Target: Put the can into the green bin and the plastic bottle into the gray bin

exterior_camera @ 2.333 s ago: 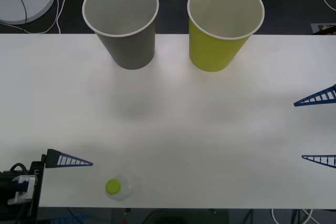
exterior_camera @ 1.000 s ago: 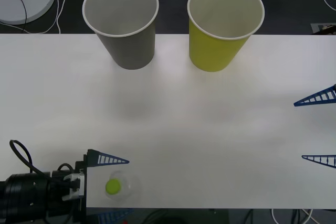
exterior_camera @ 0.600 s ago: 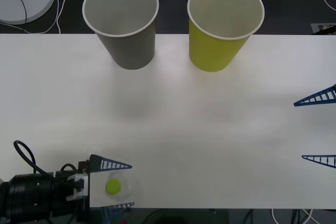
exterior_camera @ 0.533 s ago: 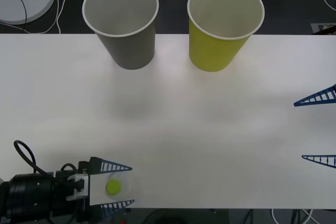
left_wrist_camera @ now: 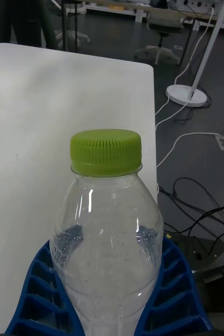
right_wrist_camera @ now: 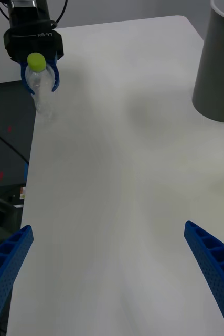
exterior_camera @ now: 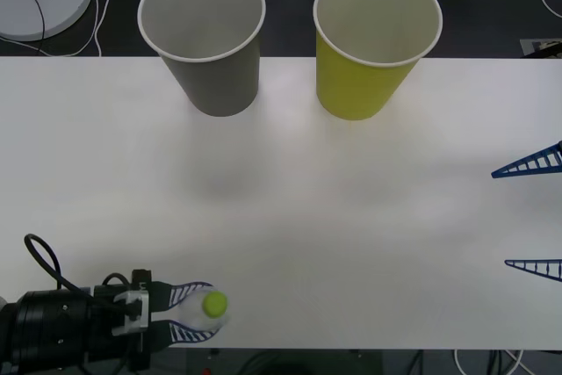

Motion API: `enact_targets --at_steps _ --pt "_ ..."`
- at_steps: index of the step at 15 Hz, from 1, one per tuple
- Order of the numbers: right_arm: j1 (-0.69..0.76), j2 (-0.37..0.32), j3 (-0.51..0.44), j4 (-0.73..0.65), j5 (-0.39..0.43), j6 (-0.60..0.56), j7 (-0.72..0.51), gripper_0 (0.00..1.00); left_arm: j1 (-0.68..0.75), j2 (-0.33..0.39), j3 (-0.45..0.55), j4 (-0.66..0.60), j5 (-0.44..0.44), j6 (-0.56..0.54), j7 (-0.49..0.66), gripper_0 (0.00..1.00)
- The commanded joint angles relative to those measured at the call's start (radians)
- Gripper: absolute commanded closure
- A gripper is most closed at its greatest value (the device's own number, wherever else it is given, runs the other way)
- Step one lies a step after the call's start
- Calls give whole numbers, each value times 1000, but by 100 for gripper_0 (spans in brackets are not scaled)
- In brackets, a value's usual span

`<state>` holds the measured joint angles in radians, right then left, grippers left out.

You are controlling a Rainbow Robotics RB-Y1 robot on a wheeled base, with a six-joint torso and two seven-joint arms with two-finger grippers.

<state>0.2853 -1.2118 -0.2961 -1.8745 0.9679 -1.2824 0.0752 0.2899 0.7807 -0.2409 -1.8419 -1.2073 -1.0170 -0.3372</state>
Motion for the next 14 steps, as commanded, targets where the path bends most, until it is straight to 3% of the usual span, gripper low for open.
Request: enact_targets --at_steps 1,11,14 --pt "0 0 0 0 0 0 0 0 2 0 0 -16 6 0 17 100" --pt "0 0 0 0 0 0 0 0 6 57 37 -102 63 29 73 100" --pt "0 0 0 0 0 0 0 0 6 95 72 -134 63 51 147 100"
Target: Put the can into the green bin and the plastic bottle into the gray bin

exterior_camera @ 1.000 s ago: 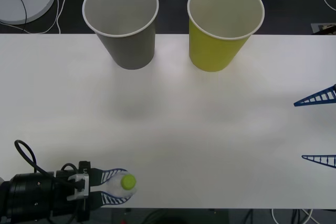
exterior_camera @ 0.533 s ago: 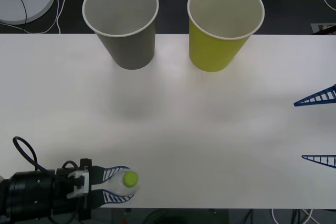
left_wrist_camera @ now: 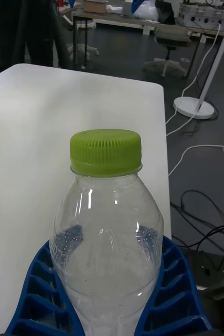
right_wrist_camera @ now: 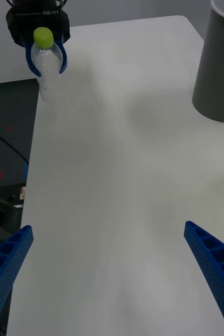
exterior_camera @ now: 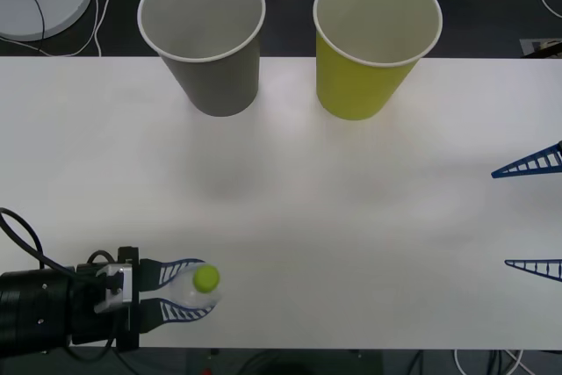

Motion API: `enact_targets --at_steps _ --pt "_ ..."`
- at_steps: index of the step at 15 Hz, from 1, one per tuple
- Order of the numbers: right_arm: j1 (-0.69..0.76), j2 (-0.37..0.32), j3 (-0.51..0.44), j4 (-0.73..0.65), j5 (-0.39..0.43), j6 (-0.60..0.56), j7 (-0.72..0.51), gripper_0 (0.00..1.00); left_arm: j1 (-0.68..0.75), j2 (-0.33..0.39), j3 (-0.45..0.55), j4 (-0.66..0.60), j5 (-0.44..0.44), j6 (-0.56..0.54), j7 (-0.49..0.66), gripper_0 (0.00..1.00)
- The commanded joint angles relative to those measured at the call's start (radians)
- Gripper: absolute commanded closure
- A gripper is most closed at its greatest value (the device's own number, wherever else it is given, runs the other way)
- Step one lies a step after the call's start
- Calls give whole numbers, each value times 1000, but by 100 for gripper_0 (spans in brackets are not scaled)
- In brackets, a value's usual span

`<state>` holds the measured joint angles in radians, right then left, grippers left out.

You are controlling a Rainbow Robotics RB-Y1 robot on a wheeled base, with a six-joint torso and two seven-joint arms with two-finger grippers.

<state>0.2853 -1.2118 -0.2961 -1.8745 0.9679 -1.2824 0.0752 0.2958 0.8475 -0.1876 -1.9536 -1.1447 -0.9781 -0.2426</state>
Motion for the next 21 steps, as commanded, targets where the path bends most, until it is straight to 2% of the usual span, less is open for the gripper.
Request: enact_targets --at_steps 1,5,8,14,18,21 --pt "0 0 0 0 0 0 0 0 2 56 31 -44 -6 30 89 100" --pt "0 0 0 0 0 0 0 0 0 140 83 -59 29 45 157 100" --pt "0 0 0 0 0 0 0 0 0 208 160 -79 34 45 261 100" --pt "0 0 0 0 0 0 0 0 2 297 304 -79 39 44 422 100" --pt "0 0 0 0 0 0 0 0 0 323 389 -77 10 44 557 100" --pt "0 0 0 0 0 0 0 0 0 381 438 -65 11 44 637 100"
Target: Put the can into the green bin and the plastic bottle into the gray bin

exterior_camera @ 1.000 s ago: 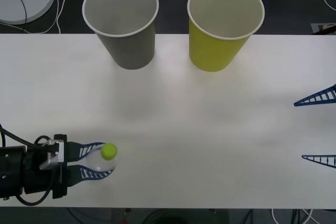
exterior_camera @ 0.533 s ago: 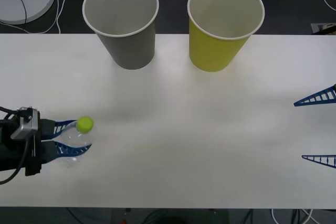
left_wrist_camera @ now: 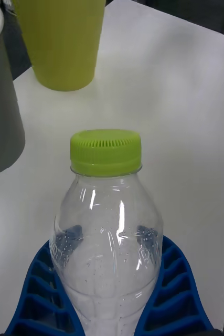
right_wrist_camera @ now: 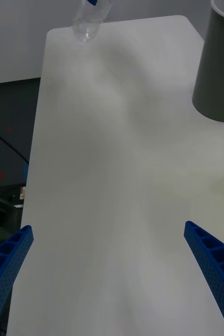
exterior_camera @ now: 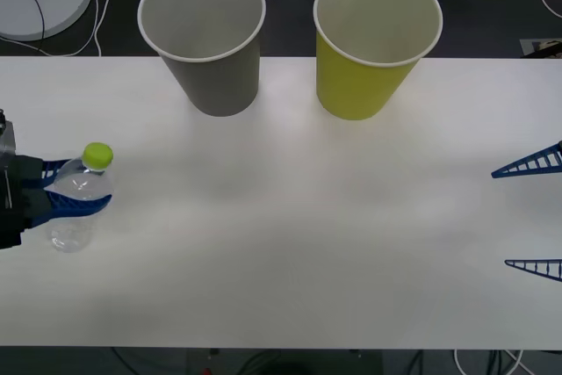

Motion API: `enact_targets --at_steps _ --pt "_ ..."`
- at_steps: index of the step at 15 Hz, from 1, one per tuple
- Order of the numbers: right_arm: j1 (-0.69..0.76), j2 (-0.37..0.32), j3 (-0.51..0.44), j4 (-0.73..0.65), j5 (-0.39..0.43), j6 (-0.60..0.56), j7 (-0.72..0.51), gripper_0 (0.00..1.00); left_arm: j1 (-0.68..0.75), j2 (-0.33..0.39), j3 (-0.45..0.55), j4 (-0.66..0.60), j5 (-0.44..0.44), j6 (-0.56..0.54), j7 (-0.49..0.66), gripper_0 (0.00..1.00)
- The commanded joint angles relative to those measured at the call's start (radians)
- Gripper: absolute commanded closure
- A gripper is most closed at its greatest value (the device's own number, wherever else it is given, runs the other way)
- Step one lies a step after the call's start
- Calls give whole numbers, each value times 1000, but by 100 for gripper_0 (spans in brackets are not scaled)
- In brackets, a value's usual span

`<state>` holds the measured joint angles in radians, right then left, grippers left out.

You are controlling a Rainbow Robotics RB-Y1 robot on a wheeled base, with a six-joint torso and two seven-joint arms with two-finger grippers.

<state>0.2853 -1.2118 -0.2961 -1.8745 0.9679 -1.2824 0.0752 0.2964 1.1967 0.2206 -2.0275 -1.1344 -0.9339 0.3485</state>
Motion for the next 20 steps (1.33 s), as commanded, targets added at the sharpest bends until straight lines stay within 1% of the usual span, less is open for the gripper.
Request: enact_targets --at_steps 1,4,6,9,15,18,20 --pt "0 0 0 0 0 0 0 0 0 41 46 15 2 0 69 100" --pt "0 0 0 0 0 0 0 0 0 67 80 30 5 0 113 100" --pt "0 0 0 0 0 0 0 0 -10 103 86 66 41 0 118 100" --pt "0 0 0 0 0 0 0 0 -53 133 89 109 58 -2 129 100" --pt "0 0 0 0 0 0 0 0 -140 190 89 178 62 0 179 100" --pt "0 0 0 0 0 0 0 0 -161 228 89 190 62 0 208 100" --pt "0 0 0 0 0 0 0 0 -180 253 89 184 53 -2 264 100"
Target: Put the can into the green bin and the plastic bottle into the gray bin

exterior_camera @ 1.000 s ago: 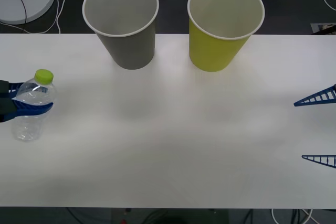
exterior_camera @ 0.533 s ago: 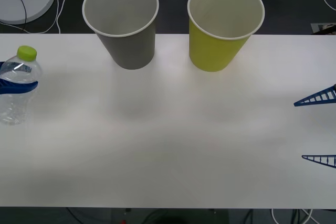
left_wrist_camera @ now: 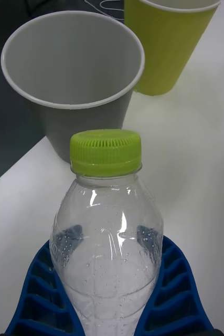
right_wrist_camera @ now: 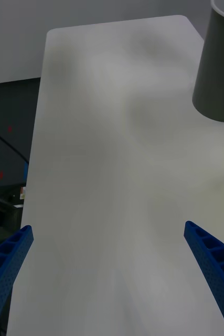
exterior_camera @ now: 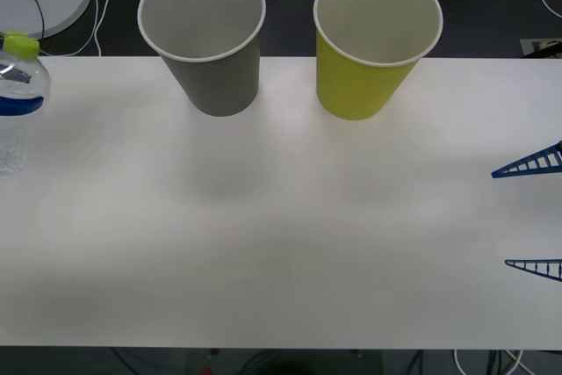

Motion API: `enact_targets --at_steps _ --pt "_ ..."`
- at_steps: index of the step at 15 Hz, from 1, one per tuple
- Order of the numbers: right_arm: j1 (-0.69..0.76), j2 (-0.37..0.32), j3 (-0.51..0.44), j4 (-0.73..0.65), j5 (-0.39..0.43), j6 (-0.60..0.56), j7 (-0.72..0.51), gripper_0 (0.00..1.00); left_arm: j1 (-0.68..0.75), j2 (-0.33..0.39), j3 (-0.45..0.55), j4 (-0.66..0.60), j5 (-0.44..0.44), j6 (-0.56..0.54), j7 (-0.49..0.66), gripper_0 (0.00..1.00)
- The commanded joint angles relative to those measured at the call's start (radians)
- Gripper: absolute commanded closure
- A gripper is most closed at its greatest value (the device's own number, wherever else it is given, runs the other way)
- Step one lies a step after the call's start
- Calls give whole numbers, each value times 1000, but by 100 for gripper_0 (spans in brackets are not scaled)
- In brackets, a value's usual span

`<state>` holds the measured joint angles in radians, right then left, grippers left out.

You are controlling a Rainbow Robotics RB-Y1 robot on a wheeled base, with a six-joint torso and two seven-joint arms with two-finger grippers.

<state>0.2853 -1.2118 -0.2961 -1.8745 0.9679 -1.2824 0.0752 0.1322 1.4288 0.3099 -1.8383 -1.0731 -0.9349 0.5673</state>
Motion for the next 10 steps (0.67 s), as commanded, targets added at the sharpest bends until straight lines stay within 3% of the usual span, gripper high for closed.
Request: enact_targets --at_steps 1,6,10 --pt "0 0 0 0 0 0 0 0 -28 33 0 -12 -19 -1 74 100" --pt "0 0 0 0 0 0 0 0 -82 98 0 -29 -39 -13 207 100" --pt "0 0 0 0 0 0 0 0 -195 111 0 -6 -100 -134 312 100"
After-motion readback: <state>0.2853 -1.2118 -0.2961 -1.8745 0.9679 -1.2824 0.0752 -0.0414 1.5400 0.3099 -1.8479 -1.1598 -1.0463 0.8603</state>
